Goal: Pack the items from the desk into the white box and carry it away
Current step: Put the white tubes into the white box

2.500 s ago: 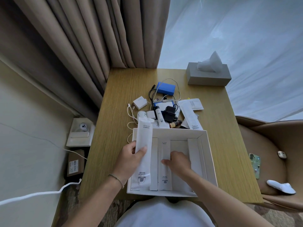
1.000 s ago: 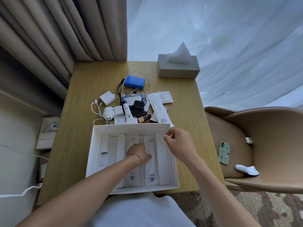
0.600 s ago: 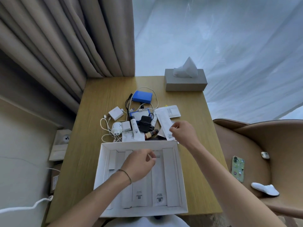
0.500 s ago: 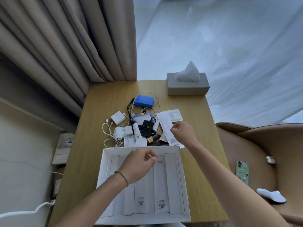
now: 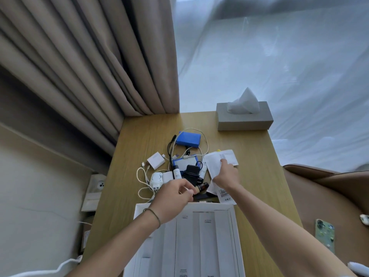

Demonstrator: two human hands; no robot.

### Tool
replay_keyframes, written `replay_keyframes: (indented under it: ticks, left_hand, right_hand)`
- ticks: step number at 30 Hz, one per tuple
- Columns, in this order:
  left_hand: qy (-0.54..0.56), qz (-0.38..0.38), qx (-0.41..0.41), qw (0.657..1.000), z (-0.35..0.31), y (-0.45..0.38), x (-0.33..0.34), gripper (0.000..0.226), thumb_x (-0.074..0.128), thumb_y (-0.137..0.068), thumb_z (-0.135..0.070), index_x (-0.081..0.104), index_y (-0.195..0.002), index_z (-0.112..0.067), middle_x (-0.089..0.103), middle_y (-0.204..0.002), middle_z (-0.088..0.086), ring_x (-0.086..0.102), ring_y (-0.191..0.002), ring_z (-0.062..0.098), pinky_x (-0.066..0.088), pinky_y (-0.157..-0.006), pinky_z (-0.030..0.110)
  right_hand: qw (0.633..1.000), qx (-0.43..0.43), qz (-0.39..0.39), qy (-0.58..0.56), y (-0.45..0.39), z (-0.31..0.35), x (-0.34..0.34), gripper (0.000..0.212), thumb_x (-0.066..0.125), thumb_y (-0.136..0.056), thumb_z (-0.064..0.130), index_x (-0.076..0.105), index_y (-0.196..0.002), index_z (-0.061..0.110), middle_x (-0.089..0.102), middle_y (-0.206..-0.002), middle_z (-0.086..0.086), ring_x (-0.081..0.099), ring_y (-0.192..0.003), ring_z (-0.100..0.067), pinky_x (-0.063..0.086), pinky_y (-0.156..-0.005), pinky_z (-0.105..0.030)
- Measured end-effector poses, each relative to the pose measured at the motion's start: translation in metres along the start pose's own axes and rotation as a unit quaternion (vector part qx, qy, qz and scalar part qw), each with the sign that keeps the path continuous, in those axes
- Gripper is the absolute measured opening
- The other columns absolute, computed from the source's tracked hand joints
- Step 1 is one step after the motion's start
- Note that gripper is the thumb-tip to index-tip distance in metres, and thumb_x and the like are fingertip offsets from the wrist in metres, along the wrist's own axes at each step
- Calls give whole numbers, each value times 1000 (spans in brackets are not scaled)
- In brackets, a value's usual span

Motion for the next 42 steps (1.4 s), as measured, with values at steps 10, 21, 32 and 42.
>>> replay_keyframes:
  ticks: [10, 21, 32, 42]
  left_hand:
    - [-35, 22, -18, 999, 5, -58, 12, 17, 56, -91, -19, 70, -87, -29, 74, -80, -4, 70, -81, 19, 60, -78, 41]
    - [-213, 29, 56, 975, -30, -168, 79, 23, 49, -93, -17, 69, -102, -26, 70, -102, -1, 64, -92, 18, 56, -81, 36]
    - [-387, -6, 98, 917, -38, -243, 132, 65, 64, -91, -26, 34, -148, -27, 56, -135, 8, 52, -122, 28, 45, -95, 39]
    - [-378, -60, 132, 915, -40, -253, 139, 75, 78, -79, -27, 40, -144, -27, 64, -119, 6, 59, -106, 26, 47, -89, 38]
  right_hand:
    - [952, 46, -4, -304, -2, -16, -29, 17, 69, -85, 14, 64, -101, 8, 69, -94, -10, 70, -85, -29, 61, -79, -52]
    - [833, 107, -34, -542, 32, -69, -87, 13, 58, -99, 20, 67, -94, 13, 72, -82, -7, 68, -68, -21, 52, -55, -29]
    - [804, 137, -7, -578, 45, -99, -69, 15, 58, -99, 20, 69, -95, 10, 74, -71, 0, 70, -62, -16, 56, -55, -30]
    - [807, 116, -1, -579, 60, -111, -70, 16, 58, -100, 21, 68, -93, 11, 70, -71, 0, 69, -59, -13, 57, -53, -27]
Point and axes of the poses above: each hand's wrist, its own y-axis away from the middle knuckle, its own x-axis out of the palm, z = x × y, the point moved 4 cm from there along -y, towards the middle knuckle
